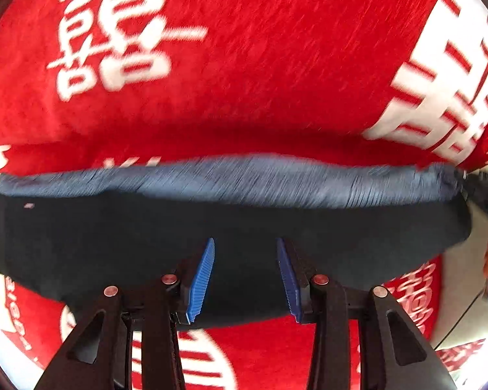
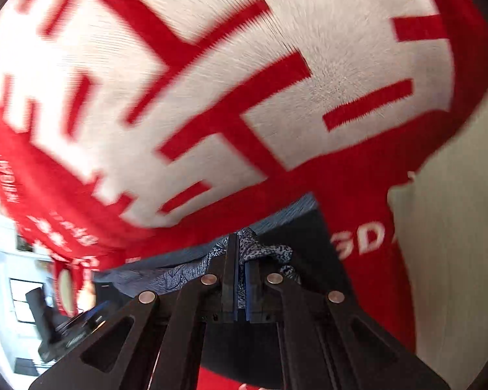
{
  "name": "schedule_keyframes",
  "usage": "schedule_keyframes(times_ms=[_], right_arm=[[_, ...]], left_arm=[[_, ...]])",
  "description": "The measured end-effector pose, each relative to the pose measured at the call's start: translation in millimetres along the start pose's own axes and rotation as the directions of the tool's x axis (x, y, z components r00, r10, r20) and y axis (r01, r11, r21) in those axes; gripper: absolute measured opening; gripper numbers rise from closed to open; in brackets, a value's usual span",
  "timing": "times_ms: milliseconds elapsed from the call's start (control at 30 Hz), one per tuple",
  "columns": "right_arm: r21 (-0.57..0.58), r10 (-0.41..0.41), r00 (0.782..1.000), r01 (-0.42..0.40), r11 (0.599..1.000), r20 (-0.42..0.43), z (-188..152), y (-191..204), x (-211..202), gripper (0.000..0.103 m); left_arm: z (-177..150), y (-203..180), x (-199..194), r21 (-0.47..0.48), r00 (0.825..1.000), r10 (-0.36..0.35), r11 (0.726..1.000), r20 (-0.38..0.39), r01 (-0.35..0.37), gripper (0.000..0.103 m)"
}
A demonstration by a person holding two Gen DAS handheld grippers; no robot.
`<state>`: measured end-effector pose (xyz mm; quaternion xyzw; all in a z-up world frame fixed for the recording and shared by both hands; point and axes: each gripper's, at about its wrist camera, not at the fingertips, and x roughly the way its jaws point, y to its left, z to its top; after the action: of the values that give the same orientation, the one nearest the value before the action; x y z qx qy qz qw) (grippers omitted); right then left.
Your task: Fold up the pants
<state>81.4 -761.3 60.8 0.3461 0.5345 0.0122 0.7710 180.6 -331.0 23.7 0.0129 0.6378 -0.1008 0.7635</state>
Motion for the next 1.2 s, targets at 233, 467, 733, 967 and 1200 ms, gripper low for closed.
schedule_keyframes(times_ms=[233, 467, 733, 967, 1200], right_arm=[[-0.006, -0.135, 0.990, 0.135, 0.991, -0.031, 14, -12, 37, 0.016], [-0.046, -0.174, 0.980, 0.180, 0.983, 0.098, -3, 1, -11, 0.072], [0.076, -0.108, 0.994, 0.107, 0.991, 0.005, -94, -25, -27, 0.059], [0.166, -0.194, 0.981, 0.189, 0.968, 0.013, -144, -46, 3, 0.043], [0.059, -0.064, 0.993, 0.058, 0.997, 0.102, -92, -20, 14, 0.028]], left_arm=[[-17, -15, 48, 0.016, 0.994, 0.071, 0.997, -0.085, -0.070, 0.042], [-5, -47, 77, 0.069, 0.992, 0.103, 0.993, -0.070, -0.098, 0.042], [22, -53, 88, 0.080, 0.987, 0.153, 0.986, -0.044, -0.149, 0.058], [32, -71, 74, 0.108, 0.984, 0.174, 0.980, -0.041, -0.168, 0.058], [12, -91, 68, 0.141, 0.982, 0.183, 0.974, -0.049, -0.175, 0.058]])
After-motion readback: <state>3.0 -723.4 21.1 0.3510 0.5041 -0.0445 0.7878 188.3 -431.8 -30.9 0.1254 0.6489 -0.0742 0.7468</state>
